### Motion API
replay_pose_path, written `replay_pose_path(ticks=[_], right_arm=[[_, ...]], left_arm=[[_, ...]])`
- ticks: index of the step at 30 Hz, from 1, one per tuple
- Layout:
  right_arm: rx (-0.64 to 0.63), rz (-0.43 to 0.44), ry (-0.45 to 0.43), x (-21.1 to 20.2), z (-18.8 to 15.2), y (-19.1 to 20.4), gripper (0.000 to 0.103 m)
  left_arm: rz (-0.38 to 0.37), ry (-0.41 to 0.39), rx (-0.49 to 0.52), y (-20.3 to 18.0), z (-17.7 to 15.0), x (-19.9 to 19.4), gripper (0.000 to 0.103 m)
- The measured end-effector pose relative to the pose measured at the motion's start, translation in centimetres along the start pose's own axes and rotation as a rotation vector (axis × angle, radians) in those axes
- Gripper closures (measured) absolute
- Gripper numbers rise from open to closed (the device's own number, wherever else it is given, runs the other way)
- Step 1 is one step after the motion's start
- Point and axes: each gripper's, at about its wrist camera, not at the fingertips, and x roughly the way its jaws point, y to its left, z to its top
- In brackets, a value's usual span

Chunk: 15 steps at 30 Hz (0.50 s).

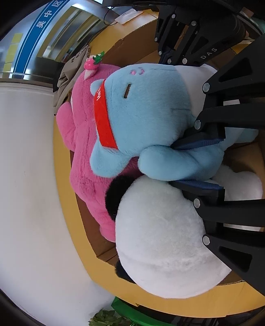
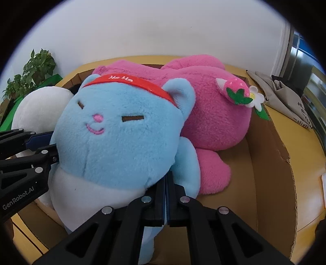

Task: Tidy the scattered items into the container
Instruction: 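Carry the blue bear into the box beside the panda and release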

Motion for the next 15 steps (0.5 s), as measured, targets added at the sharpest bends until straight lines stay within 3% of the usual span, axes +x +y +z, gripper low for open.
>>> replay_pose_path(ticks=[8, 10, 11, 12, 13, 14, 15], right_arm=[[0.017, 0.014, 0.002, -0.5, -0.2, 0.2, 0.101], [0.017, 0.015, 0.000, -1.0, -0.3, 0.4, 0.100], [0.023, 0.009, -0.005, -1.3, -0.3, 0.3, 0.098], [0.036, -0.004, -0.016, -1.8, -0.4, 0.1, 0.085], [0.050, -0.028, -0.032, -2.5, -0.5, -0.2, 0.057], [0.068, -0.055, -0.057, -3.3, -0.8, -0.6, 0.042], [0.089, -0.067, -0.082, -4.1, -1.1, -1.0, 0.017]], left_arm=[[-0.028, 0.001, -0.033, -0.6, -1.1, -2.2, 0.065], [-0.052, -0.010, -0.055, -0.3, -1.7, -3.4, 0.056], [-0.066, -0.018, -0.067, -0.2, -2.1, -4.1, 0.046], [-0.080, -0.026, -0.080, -0.1, -2.4, -4.8, 0.034], [-0.088, -0.037, -0.090, 0.0, -2.8, -5.6, 0.029], [-0.075, -0.060, -0.095, 0.1, -3.2, -6.5, 0.018], [-0.055, -0.086, -0.100, 0.1, -3.6, -7.4, 0.010]])
